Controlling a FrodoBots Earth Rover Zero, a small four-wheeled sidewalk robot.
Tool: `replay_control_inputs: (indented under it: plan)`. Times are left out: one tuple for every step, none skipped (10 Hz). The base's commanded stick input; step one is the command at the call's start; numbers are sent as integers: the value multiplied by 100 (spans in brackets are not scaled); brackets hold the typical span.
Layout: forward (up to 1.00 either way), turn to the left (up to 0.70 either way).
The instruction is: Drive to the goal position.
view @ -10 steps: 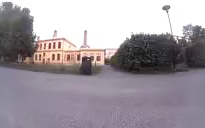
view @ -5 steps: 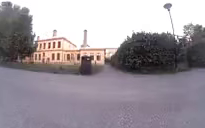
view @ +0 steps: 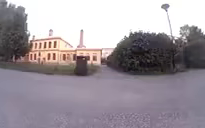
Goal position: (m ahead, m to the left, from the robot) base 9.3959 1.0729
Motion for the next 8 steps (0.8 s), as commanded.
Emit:
replay_control_inputs:
  plan:
    - [50, 0]
    - [50, 0]
    - [50, 0]
    - [50, 0]
    - [50, 0]
    - [50, 0]
    - [50, 0]
    - [50, 0]
